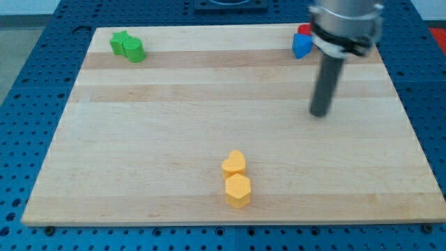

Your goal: Move the yellow hexagon towards the center left

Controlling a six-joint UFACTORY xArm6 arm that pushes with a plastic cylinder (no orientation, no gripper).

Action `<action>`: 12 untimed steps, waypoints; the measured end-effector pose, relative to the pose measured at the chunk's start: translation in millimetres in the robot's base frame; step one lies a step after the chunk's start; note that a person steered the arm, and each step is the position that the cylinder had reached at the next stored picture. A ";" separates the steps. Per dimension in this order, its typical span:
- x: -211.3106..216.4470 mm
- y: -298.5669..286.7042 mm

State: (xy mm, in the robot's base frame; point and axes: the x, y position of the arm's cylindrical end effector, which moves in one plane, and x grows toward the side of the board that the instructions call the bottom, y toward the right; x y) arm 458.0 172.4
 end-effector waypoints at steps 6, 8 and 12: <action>158.8 -149.8; 138.9 -167.5; 133.6 -209.5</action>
State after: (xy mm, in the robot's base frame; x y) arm 591.6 -37.1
